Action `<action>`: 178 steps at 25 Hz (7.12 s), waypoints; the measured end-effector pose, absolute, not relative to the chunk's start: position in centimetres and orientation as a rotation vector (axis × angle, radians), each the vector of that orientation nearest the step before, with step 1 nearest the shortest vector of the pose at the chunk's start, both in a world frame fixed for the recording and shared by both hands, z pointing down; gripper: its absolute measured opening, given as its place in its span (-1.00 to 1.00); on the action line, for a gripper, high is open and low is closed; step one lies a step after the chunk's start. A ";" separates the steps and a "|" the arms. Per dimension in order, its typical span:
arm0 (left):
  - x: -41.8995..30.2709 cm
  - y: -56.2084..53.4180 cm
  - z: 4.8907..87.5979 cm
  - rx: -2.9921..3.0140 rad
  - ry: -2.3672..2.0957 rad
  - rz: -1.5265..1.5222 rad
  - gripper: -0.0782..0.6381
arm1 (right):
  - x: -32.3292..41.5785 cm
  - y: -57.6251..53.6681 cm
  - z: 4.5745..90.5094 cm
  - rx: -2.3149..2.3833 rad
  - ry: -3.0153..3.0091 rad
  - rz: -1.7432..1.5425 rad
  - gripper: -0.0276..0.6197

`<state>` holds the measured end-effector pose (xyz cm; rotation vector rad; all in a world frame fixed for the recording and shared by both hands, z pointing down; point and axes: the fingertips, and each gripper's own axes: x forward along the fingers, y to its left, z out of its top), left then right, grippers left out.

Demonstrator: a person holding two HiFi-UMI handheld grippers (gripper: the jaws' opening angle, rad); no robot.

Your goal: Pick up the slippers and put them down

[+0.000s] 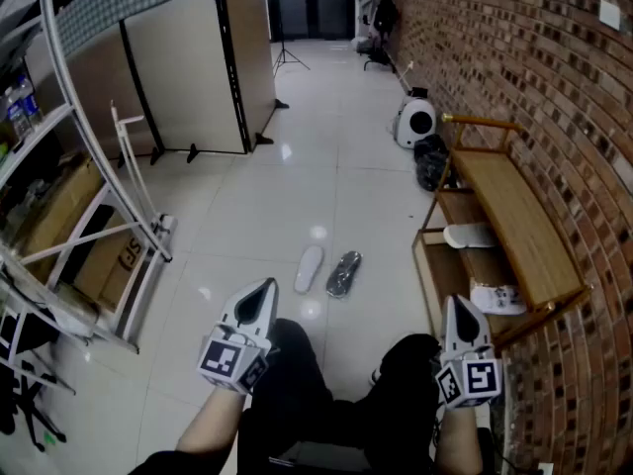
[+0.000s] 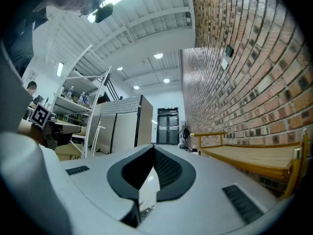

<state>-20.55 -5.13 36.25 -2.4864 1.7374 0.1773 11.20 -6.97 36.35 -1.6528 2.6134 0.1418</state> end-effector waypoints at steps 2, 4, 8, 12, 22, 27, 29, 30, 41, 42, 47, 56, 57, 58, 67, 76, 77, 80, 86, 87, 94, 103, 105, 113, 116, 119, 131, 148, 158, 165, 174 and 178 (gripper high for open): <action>-20.6 -5.3 35.3 -2.488 1.716 0.202 -0.78 | 11.2 -7.1 35.9 -1.661 2.611 0.158 -0.91; -20.7 -5.3 34.6 -2.486 1.701 0.219 -0.78 | 11.1 -7.1 35.3 -1.660 2.610 0.177 -0.91; -20.9 -5.8 34.6 -2.484 1.708 0.219 -0.78 | 11.2 -7.3 34.9 -1.660 2.601 0.183 -0.91; -20.9 -6.7 35.2 -2.484 1.721 0.195 -0.78 | 11.3 -8.2 36.1 -1.677 2.611 0.141 -0.91; -22.0 -11.9 37.3 -2.508 1.786 0.185 -0.78 | 9.8 -13.4 38.5 -1.681 2.633 0.062 -0.91; -22.2 -14.7 37.7 -2.534 1.766 0.169 -0.78 | 9.1 -15.3 38.3 -1.687 2.625 0.077 -0.91; -21.6 -16.0 37.1 -2.544 1.732 0.167 -0.78 | 9.7 -15.7 37.7 -1.714 2.604 0.103 -0.91; -21.3 -16.6 36.7 -2.550 1.712 0.169 -0.78 | 10.3 -15.9 37.3 -1.733 2.586 0.114 -0.91; -13.6 -22.8 34.0 -2.691 1.403 0.246 -0.78 | 18.0 -14.1 35.0 -2.023 2.339 0.191 -0.91; -12.6 -23.0 33.9 -2.709 1.372 0.251 -0.78 | 18.7 -13.5 34.8 -2.054 2.317 0.197 -0.91; -7.4 -23.0 33.4 -2.788 1.203 0.268 -0.78 | 22.3 -10.0 33.6 -2.177 2.203 0.230 -0.91; 2.2 -20.4 33.0 -2.897 0.938 0.243 -0.78 | 28.9 -3.7 32.8 -2.336 2.005 0.254 -0.91; 3.0 -20.1 32.9 -2.905 0.915 0.239 -0.78 | 29.4 -3.1 32.8 -2.347 1.989 0.257 -0.91; 3.8 -19.9 33.0 -2.909 0.892 0.237 -0.78 | 29.8 -2.5 32.7 -2.359 1.972 0.260 -0.91; 11.3 -17.7 33.9 -3.032 0.676 0.201 -0.78 | 33.8 1.6 33.1 -2.460 1.839 0.262 -0.91; 16.6 -16.9 35.8 -3.083 0.499 0.140 -0.78 | 36.2 3.3 34.5 -2.541 1.763 0.209 -0.91; 17.1 -16.9 36.2 -3.103 0.491 0.140 -0.78 | 36.4 3.4 34.7 -2.549 1.758 0.201 -0.91; 18.6 -16.7 37.2 -3.163 0.465 0.130 -0.78 | 37.0 3.9 35.5 -2.570 1.743 0.172 -0.91; 20.6 -17.1 38.5 -3.591 0.286 0.453 -0.78 | 38.0 3.7 36.3 -2.593 1.731 0.141 -0.91; 20.6 -17.7 38.8 -3.739 0.232 0.609 -0.78 | 38.0 3.7 36.3 -2.596 1.731 0.138 -0.91; 21.1 -19.6 45.4 -4.089 0.272 0.715 -0.78 | 37.8 3.8 36.7 -2.609 1.745 0.118 -0.91; 24.9 -20.3 54.8 -4.249 0.462 0.165 -0.61 | 38.0 3.1 38.8 -2.642 1.760 0.038 -0.91; 25.9 -20.6 56.4 -4.281 0.476 0.079 -0.41 | 38.1 2.7 39.3 -2.647 1.766 0.014 -0.91; 28.7 -22.8 62.7 -4.426 0.739 -0.020 -0.20 | 39.1 1.9 41.0 -2.677 1.775 -0.058 -0.91; 30.3 -23.1 63.0 -4.474 0.649 0.013 -0.20 | 39.7 2.0 41.7 -2.691 1.762 -0.090 -0.91; 31.6 -23.2 63.5 -4.486 0.622 -0.043 -0.20 | 40.3 2.0 42.5 -2.702 1.750 -0.125 -0.91; 30.6 -23.2 61.3 -4.500 0.572 0.132 -0.57 | 39.3 0.4 41.6 -2.666 1.797 -0.102 -0.91; 14.0 -25.0 52.9 -4.216 0.792 0.757 -0.57 | 31.5 -4.3 36.2 -2.405 2.036 0.140 -0.91; 0.6 -27.2 48.5 -3.897 1.077 1.173 -0.56 | 22.3 -10.0 34.5 -2.140 2.249 0.206 -0.91; -9.5 -28.5 45.0 -3.581 1.351 1.390 -0.56 | 15.2 -13.9 34.1 -1.951 2.393 0.220 -0.91; -11.2 -31.6 43.7 -3.392 1.365 1.670 -0.56 | 11.6 -18.3 34.9 -1.843 2.520 0.240 -0.91; -9.5 -34.4 43.8 -3.378 1.292 1.733 -0.56 | 12.2 -21.0 35.6 -1.845 2.541 0.229 -0.91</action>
